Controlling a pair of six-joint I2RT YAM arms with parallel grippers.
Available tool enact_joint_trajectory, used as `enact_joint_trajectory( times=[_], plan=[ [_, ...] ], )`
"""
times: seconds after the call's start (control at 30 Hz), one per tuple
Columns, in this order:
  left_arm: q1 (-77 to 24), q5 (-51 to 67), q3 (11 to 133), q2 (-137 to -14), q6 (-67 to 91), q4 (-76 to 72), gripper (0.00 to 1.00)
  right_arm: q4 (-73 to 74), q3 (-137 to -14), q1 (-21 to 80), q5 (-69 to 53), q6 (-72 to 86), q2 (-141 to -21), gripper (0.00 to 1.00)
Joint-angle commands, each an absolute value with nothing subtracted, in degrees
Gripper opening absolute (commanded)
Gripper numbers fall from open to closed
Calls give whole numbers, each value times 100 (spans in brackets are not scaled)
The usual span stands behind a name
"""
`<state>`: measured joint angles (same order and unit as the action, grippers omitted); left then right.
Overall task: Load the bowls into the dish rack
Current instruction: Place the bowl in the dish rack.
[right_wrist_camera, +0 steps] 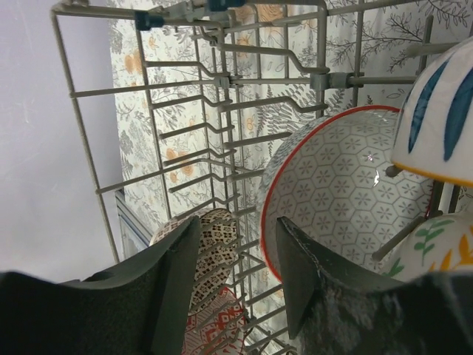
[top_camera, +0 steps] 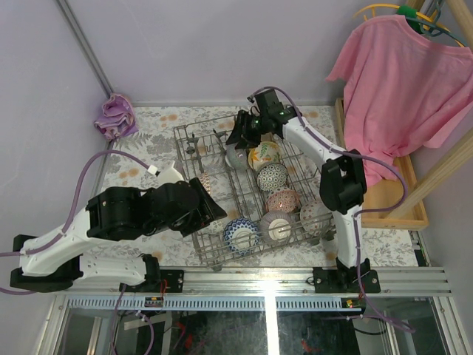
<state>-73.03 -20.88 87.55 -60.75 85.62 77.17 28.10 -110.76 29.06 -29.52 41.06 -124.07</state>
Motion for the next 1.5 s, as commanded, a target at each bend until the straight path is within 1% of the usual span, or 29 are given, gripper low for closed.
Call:
enact_joint_trajectory(
  times=[0.0, 0.43, 0.8, 0.93, 1.13, 1.47],
  plan=[
    [-7336, -2321, 8922, -6125, 8521, 7629, 56, 2876, -11125, 2868, -2841, 3973, -11859, 53],
    [-7332, -2458, 9151, -6156, 8508, 7785, 56, 3118, -11140, 2874, -2701, 3743, -11532, 54],
    [-7337, -3097, 9630, -6172, 8503, 8035, 58, 3467, -10973, 2866, -2540, 3350, -10602, 56],
    [-7337, -3288, 9662, -6135, 8503, 8024, 60, 3834, -10921, 2869, -2389, 3088, -10173, 58],
    [-7335, -3504, 9502, -5992, 8417, 7741, 61, 4267, -10463, 2868, -2210, 2751, -9309, 67],
    [-7322, -3674, 9221, -5979, 8319, 7405, 65, 4584, -10275, 2856, -2280, 2625, -8869, 69]
  ],
)
